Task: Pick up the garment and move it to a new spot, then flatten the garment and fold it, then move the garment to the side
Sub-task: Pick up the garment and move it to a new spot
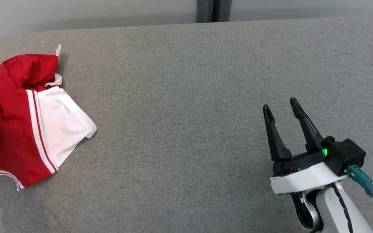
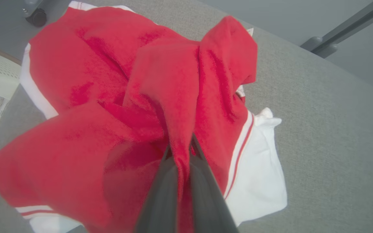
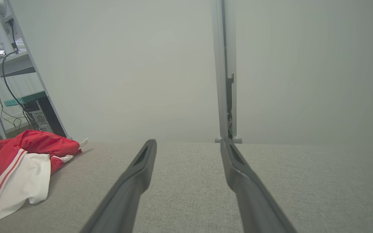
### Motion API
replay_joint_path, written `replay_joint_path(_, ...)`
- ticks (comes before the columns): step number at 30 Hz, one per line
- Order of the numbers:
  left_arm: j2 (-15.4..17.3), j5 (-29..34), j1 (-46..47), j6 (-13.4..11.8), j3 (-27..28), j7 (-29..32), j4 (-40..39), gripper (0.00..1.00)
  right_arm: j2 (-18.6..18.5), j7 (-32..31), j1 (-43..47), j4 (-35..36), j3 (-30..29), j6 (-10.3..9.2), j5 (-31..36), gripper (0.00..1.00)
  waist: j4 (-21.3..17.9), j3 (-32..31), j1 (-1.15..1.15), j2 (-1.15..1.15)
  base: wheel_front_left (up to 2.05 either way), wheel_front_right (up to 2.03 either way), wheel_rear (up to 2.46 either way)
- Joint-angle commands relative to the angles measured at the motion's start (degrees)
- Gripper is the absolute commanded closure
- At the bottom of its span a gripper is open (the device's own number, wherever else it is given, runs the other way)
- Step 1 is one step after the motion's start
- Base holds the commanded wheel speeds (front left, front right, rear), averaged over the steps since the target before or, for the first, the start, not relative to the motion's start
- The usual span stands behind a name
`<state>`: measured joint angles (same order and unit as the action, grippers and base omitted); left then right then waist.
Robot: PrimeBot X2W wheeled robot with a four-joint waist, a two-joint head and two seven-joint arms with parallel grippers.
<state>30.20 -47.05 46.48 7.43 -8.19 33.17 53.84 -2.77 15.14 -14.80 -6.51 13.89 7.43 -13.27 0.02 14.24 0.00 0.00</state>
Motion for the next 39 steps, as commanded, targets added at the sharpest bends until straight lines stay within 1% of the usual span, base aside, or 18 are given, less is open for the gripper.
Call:
replay_joint_path(1,0.37,-0.53,-0.05,0.07,-0.35,-0.44,-1.15,1.00,-0.27,0.13,0.25,-0.07,-0.16,0.11,-0.32,0.00,0.24,-0.66,0.00,0.00,0.00,0.00,0.00)
replay_joint_path(6,0.75,-1.02,-0.62,0.06,-2.67,-0.84,-6.12,1.00,-0.27,0.13,1.37,-0.13,-0.65,0.11,-0.98,0.00,0.60,-3.29,0.00,0.00,0.00,0.00,0.00)
replay_joint_path(9,0.59,-1.55,-1.40,0.07,-4.52,-1.24,-10.63,1.00,-0.28,0.13,2.36,-0.22,-1.05,0.11,-1.49,0.00,0.58,-5.77,0.00,0.00,0.00,0.00,0.00)
replay_joint_path(14,0.99,-0.38,-1.28,0.07,-8.21,-2.21,-17.26,1.00,-0.28,0.13,3.52,-0.12,-1.45,0.11,-1.74,0.00,0.02,-8.33,0.00,0.00,0.00,0.00,0.00)
replay_joint_path(19,1.32,1.09,-0.80,0.06,-11.61,-3.55,-23.70,1.00,-0.28,0.13,4.54,0.11,-1.84,0.11,-1.99,0.00,-1.62,-10.18,0.00,0.00,0.00,0.00,0.00)
replay_joint_path(24,-0.14,0.87,-0.33,0.06,-13.44,-4.31,-28.65,1.00,-0.30,0.13,4.96,0.40,-2.23,0.11,-2.01,0.00,-4.33,-11.42,0.00,0.00,0.00,0.00,0.00)
replay_joint_path(28,-2.68,-0.95,-0.67,0.02,-14.39,-3.67,-30.95,1.00,-0.30,0.13,5.32,0.47,-2.49,0.11,-1.89,0.00,-7.08,-12.00,0.00,0.00,0.00,0.00,0.00)
replay_joint_path(30,-3.93,-1.53,-1.31,-0.59,-14.45,-3.92,-31.63,1.00,-0.31,0.13,5.52,0.56,-2.59,0.11,-1.92,0.00,-8.55,-12.13,0.00,0.00,0.00,0.00,0.00)
replay_joint_path(32,-5.69,-2.11,-2.32,-1.50,-14.81,-3.99,-32.20,1.00,-0.29,0.13,5.65,0.64,-2.83,0.11,-2.07,0.00,-9.93,-12.10,0.00,0.00,0.00,0.00,0.00)
replay_joint_path(37,-11.41,-4.71,-4.38,-4.35,-14.58,-5.75,-32.22,1.00,-0.30,0.12,5.70,0.74,-3.12,0.11,-2.13,0.00,-13.10,-11.56,0.00,0.00,0.00,0.00,0.00)
replay_joint_path(39,-13.75,-5.28,-5.21,-5.03,-14.86,-6.65,-31.54,1.00,-0.30,0.12,5.52,0.89,-3.14,0.11,-2.09,0.00,-14.33,-11.10,0.00,0.00,0.00,0.00,0.00)
